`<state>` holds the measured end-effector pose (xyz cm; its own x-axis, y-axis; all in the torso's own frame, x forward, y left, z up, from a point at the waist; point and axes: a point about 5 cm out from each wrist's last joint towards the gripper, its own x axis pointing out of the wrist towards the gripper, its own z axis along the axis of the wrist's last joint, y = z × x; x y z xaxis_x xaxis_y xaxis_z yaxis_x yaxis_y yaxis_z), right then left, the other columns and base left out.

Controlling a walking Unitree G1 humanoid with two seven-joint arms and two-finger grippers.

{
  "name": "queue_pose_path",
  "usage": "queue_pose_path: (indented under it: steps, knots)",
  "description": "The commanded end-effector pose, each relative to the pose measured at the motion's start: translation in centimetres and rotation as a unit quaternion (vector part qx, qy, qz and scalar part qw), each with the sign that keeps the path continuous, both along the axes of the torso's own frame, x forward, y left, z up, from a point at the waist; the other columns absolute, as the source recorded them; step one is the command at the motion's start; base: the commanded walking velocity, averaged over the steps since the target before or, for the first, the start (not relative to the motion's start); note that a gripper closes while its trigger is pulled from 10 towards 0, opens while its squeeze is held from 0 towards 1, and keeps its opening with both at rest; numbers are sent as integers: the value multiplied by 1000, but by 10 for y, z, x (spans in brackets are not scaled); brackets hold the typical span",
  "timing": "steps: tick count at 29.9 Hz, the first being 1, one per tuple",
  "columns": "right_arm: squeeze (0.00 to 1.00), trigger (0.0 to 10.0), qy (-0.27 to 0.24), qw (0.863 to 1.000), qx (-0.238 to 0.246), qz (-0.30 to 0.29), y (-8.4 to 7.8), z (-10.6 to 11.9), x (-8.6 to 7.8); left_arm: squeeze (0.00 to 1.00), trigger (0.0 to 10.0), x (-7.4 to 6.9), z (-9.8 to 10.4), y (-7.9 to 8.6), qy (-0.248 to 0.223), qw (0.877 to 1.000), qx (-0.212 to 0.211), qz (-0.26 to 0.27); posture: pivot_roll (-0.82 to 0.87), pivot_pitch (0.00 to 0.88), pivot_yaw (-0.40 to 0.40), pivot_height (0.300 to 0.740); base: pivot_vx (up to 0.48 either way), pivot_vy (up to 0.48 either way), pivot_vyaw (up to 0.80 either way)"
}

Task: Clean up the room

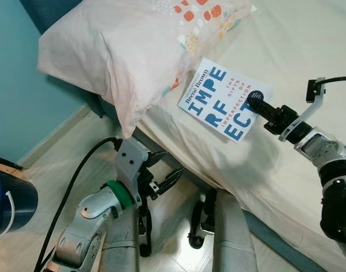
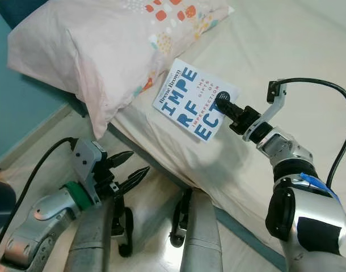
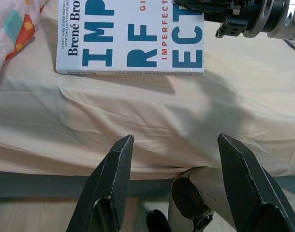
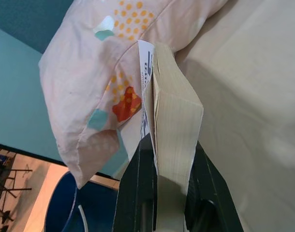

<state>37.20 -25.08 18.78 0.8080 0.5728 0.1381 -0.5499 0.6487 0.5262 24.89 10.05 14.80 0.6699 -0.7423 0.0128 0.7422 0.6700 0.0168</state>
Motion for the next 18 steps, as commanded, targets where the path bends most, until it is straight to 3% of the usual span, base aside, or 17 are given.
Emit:
queue_pose_path:
  steps: [1, 6, 18]
  knots:
    - [0, 10000, 13, 1000, 6, 14, -2, -9, -5, 0, 10000, -7, -4, -2, 13, 1000, 1, -14, 178, 367, 8, 605, 0, 0, 0]
    - [0, 10000, 19, 999, -12, 35, -1, -11, -7, 0, 10000, -9, -3, -2, 16, 1000, 2, -20, 179, 366, 7, 605, 0, 0, 0]
    - [0, 10000, 15, 1000, -23, -5, -6, -13, -5, 0, 10000, -9, -2, -2, 15, 999, 9, -28, 185, 355, 16, 605, 0, 0, 0]
